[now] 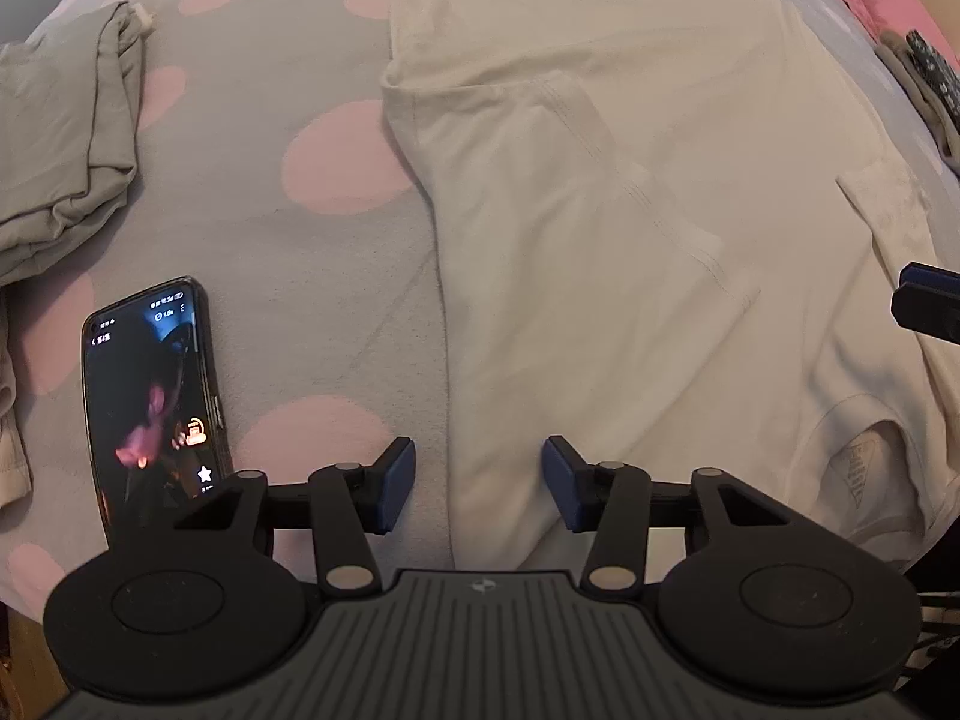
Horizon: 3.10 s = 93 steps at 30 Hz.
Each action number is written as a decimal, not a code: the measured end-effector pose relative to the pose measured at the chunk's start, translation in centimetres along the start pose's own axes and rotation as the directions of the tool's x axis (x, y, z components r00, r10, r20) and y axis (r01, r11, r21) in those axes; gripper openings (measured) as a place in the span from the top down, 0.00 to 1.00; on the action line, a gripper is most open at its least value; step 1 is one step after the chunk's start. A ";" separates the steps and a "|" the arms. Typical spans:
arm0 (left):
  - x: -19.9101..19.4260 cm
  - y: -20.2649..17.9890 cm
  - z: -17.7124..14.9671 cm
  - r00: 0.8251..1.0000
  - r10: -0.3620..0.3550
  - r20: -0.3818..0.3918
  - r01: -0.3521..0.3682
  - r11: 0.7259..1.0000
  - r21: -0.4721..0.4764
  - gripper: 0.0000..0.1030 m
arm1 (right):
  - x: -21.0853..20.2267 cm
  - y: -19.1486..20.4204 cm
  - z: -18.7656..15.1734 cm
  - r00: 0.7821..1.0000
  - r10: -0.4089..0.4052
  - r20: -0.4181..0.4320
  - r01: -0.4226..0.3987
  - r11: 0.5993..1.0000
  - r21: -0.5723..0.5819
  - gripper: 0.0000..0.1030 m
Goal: Fold clothes
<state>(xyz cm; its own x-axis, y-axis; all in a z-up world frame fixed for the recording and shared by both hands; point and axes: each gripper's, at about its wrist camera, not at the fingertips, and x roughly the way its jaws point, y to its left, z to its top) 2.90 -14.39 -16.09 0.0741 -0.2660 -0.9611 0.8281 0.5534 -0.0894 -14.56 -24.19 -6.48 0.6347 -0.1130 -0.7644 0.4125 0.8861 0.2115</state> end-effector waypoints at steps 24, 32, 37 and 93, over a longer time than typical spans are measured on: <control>-3.8 -8.5 6.0 0.977 -0.210 0.044 0.203 0.971 0.131 0.96 | 0.1 2.1 0.3 0.996 0.092 -0.019 -0.093 0.994 -0.052 0.62; -1.3 -9.4 7.9 0.952 -0.305 -0.042 0.306 0.951 0.050 0.83 | 1.9 2.2 0.0 0.985 0.143 -0.099 -0.148 0.988 -0.040 0.55; -1.0 -9.6 7.7 0.932 -0.357 -0.059 0.359 0.932 0.039 0.73 | 2.9 2.0 -0.8 0.975 0.169 -0.145 -0.172 0.985 -0.015 0.55; 1.9 8.6 19.6 0.963 -0.166 0.212 0.208 0.958 -0.196 0.51 | 5.1 4.6 1.6 0.920 0.354 -0.171 -0.353 0.935 0.034 0.64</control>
<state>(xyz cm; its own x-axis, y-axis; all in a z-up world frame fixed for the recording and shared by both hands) 21.03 -25.63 -13.59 0.0515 -0.5149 -0.8557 0.6998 0.6299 -0.3369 -8.39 -21.43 -8.44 0.6181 0.2864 -0.7321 0.1836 0.8529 0.4887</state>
